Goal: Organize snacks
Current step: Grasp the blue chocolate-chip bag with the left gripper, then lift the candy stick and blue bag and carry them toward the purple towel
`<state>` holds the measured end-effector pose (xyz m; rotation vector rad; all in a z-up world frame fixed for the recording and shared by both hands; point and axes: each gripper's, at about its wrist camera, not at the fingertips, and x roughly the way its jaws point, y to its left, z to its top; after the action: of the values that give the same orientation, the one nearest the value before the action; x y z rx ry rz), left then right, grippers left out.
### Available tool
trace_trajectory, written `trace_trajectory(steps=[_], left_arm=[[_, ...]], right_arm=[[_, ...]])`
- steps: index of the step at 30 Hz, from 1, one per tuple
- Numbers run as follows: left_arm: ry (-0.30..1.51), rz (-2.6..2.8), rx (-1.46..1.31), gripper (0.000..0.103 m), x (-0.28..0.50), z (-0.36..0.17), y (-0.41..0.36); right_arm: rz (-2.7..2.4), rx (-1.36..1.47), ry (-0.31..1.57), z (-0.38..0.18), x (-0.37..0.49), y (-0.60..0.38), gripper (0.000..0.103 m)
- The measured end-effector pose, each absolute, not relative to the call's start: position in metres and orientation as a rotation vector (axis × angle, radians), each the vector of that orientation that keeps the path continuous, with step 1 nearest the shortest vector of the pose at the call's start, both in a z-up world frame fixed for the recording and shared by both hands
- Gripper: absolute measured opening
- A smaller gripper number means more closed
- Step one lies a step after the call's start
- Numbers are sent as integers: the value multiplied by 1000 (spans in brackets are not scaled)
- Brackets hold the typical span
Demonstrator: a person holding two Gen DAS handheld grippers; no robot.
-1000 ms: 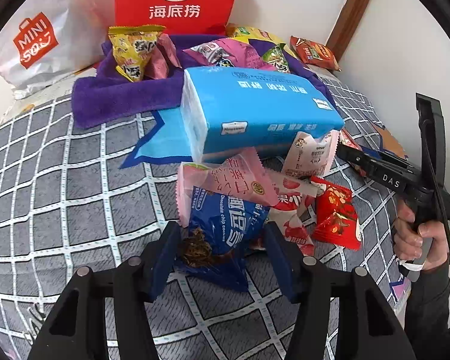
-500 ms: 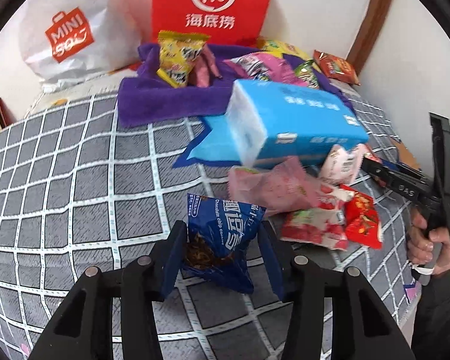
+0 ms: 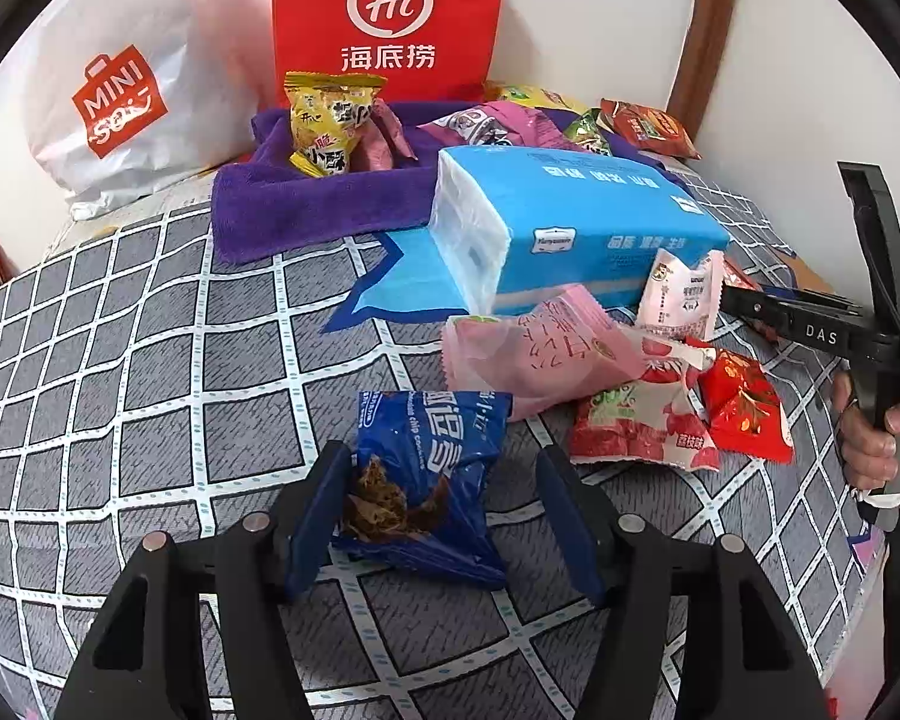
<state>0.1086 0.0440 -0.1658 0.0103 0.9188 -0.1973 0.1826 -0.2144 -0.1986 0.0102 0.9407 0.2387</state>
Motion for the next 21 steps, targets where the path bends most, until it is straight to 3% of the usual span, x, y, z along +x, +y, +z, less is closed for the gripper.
trace_trajectory(steps=[8,11,12,21], left_arm=[[910,-218,-51,62,108,-165,53],[910,-183,-23,51,108,-165,49],[908,-173,-26,43,108,-165,50],[952,-203,-153,40,103,-144,68]], right_arm=[[235,0,940,-199,182,-214,33],[233,-6,940,-198,182,-213,33],[232,-9,940,-198,182,-213,33],[235,12,949,-194,180,-212,23]])
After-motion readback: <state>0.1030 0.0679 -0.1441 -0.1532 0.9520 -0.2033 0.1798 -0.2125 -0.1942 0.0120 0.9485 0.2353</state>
